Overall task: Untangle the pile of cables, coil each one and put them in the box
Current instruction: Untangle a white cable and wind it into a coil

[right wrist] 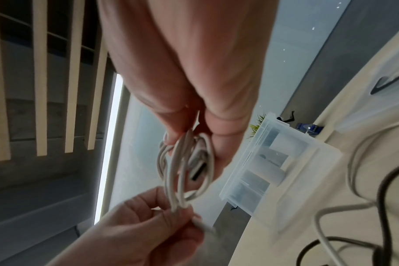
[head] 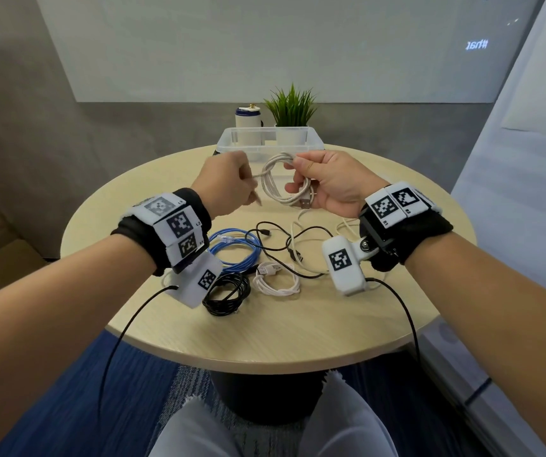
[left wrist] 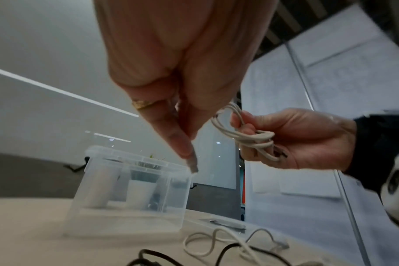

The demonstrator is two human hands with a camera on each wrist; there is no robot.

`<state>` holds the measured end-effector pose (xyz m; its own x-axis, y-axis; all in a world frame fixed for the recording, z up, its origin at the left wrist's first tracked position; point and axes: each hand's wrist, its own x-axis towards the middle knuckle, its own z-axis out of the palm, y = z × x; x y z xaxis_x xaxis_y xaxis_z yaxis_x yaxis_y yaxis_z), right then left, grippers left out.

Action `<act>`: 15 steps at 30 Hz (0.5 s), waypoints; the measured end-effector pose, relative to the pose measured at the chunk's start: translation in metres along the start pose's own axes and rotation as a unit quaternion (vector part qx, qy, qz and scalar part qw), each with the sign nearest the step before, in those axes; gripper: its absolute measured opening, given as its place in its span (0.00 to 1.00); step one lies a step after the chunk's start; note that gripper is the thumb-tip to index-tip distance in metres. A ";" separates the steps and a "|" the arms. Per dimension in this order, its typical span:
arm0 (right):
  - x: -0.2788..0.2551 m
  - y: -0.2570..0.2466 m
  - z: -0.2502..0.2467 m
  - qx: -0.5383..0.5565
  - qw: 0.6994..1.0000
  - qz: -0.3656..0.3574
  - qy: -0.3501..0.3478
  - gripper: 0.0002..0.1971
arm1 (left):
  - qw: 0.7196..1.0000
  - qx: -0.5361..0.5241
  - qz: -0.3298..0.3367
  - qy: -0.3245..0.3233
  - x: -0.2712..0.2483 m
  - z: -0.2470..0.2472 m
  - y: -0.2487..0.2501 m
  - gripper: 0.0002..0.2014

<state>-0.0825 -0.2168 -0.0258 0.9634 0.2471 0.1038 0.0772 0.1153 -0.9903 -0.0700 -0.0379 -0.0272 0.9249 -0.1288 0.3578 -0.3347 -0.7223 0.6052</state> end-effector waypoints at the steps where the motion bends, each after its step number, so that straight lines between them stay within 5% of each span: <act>1: 0.000 0.000 0.000 0.007 1.000 -0.002 0.001 0.08 | 0.995 -0.095 -0.023 0.016 0.001 0.001 0.000 0.09; 4: 0.000 -0.002 -0.002 0.004 1.000 -0.012 0.006 0.07 | 0.953 -0.298 -0.056 0.020 -0.001 0.003 0.000 0.10; 8: 0.000 -0.002 -0.005 -0.015 1.000 -0.012 0.004 0.06 | 0.901 -0.426 -0.074 -0.019 -0.004 0.004 0.002 0.11; 15: 0.006 0.004 -0.003 -0.020 0.994 -0.048 0.097 0.12 | 0.901 -0.415 -0.083 -0.099 -0.012 0.005 0.004 0.04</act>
<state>-0.0754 -0.2174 -0.0298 0.9822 0.0466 0.1820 0.1773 0.0901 -0.9800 -0.0817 -0.0425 -0.0329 0.9612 -0.2435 0.1299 -0.1330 0.0037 0.9911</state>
